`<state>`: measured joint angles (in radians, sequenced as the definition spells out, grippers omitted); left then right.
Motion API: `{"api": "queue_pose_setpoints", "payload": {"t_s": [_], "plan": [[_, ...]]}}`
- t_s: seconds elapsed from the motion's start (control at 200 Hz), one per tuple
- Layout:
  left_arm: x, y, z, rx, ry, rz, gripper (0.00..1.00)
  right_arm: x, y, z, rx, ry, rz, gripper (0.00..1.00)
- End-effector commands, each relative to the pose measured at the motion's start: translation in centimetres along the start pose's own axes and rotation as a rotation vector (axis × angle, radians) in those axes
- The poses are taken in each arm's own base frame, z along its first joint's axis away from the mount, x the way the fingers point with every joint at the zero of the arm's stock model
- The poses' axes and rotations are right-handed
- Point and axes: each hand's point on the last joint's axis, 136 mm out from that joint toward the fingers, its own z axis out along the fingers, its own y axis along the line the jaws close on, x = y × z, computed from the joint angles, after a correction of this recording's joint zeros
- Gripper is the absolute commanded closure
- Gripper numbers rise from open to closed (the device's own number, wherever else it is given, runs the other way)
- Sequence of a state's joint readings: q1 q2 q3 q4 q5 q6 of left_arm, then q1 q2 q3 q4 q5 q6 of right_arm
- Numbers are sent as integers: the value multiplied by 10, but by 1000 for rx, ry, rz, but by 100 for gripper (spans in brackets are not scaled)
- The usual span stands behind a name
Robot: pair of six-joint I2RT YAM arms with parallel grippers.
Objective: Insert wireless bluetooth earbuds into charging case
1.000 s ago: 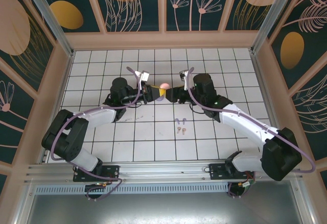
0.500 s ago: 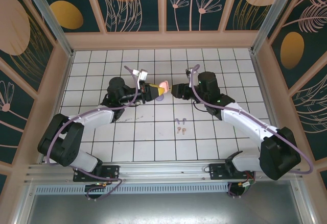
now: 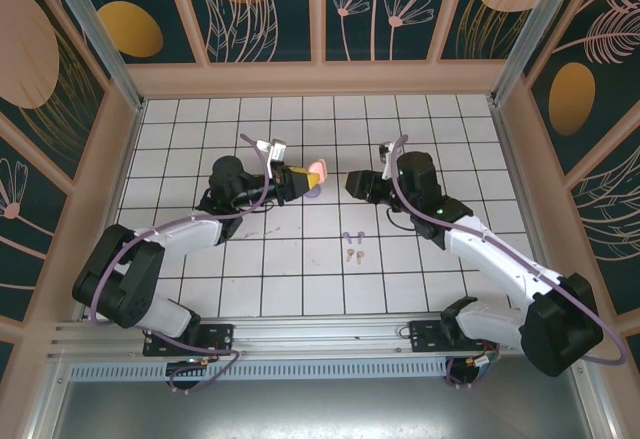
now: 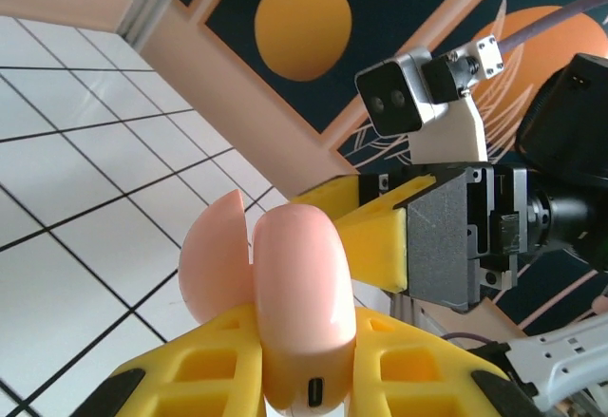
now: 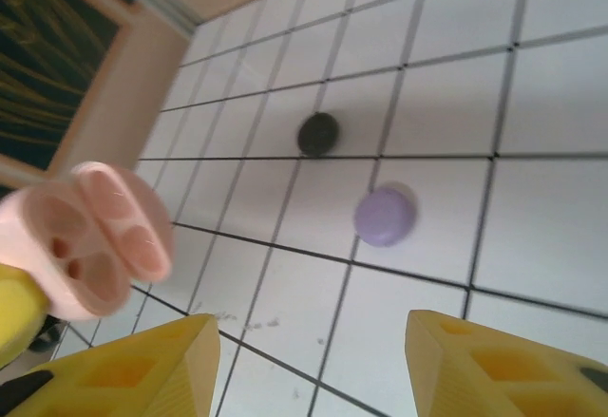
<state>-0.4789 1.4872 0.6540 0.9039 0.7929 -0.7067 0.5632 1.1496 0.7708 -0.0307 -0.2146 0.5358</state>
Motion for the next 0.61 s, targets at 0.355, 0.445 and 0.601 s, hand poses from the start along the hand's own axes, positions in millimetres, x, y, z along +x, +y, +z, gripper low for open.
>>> {"api": "queue_pose_setpoints", "payload": {"t_s": [0.355,0.445,0.601], "plan": [[-69,-34,-29,-46,-369,349,100,99,-50,-13,374,209,159,46],[-74,-40,-38,-53,-425,414,100,110,-50,-12,395,230,162,47],[-74,-44,-49,-53,-491,458,100,121,-46,-7,412,249,155,48]]}}
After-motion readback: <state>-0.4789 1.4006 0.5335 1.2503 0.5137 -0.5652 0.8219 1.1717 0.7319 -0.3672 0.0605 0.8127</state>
